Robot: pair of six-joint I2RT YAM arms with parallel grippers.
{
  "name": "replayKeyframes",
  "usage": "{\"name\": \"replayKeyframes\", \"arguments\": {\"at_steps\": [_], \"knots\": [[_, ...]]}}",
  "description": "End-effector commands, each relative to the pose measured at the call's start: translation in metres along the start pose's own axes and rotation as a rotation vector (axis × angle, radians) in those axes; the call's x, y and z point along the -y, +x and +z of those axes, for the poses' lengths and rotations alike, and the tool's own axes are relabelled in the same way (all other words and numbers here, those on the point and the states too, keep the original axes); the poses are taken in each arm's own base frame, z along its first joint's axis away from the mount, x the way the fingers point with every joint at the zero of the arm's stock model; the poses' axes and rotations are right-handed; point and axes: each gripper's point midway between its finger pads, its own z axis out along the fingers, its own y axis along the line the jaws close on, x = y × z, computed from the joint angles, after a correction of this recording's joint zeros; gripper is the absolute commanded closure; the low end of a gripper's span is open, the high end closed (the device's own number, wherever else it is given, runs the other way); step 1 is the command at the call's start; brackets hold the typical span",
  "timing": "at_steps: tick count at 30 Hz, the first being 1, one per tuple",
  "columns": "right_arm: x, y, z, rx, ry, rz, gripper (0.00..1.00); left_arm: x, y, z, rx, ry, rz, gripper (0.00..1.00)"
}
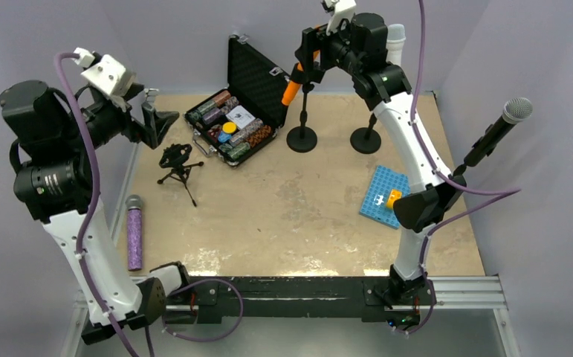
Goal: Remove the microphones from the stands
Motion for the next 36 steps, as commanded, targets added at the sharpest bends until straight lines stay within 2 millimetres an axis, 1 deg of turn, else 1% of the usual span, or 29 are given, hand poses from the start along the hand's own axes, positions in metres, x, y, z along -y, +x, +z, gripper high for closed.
{"name": "replayKeyframes", "arguments": {"at_steps": [1,5,10,12,13,16,18,22,28,29,32,35,36], "knots": [[0.013,-0.071,-0.021,0.214,0.090,0.048,0.13,0.024,-0.013,0.010,0.012,0.120,-0.016,0.07],[0.019,-0.064,-0.017,0.191,0.124,0.053,0.14,0.037,0.005,0.028,-0.036,0.204,-0.023,0.08],[0.024,-0.055,-0.021,0.165,0.141,0.059,0.16,0.055,0.012,0.052,-0.055,0.282,0.006,0.09],[0.029,-0.049,-0.015,0.154,0.149,0.076,0.17,0.063,0.012,0.061,-0.057,0.316,0.020,0.09],[0.034,-0.050,-0.013,0.157,0.156,0.093,0.17,0.066,0.011,0.064,-0.057,0.333,0.023,0.10],[0.045,-0.046,-0.003,0.158,0.170,0.128,0.18,0.076,0.011,0.072,-0.054,0.382,0.040,0.10],[0.047,-0.042,0.005,0.156,0.163,0.134,0.17,0.079,0.013,0.076,-0.062,0.405,0.056,0.10],[0.038,-0.035,0.016,0.149,0.098,0.150,0.17,0.083,0.016,0.084,-0.068,0.435,0.059,0.10],[0.028,-0.027,0.032,0.144,0.021,0.157,0.20,0.093,0.016,0.098,-0.062,0.476,0.048,0.10],[0.026,-0.027,0.033,0.146,0.008,0.157,0.21,0.094,0.017,0.100,-0.063,0.480,0.048,0.10],[0.020,-0.027,0.035,0.146,-0.025,0.172,0.31,0.096,0.024,0.110,-0.080,0.481,0.050,0.10],[0.012,-0.027,0.030,0.133,-0.066,0.189,0.50,0.098,0.031,0.118,-0.099,0.487,0.047,0.11],[0.008,-0.026,0.027,0.125,-0.081,0.195,0.55,0.099,0.032,0.121,-0.099,0.491,0.043,0.11]]}}
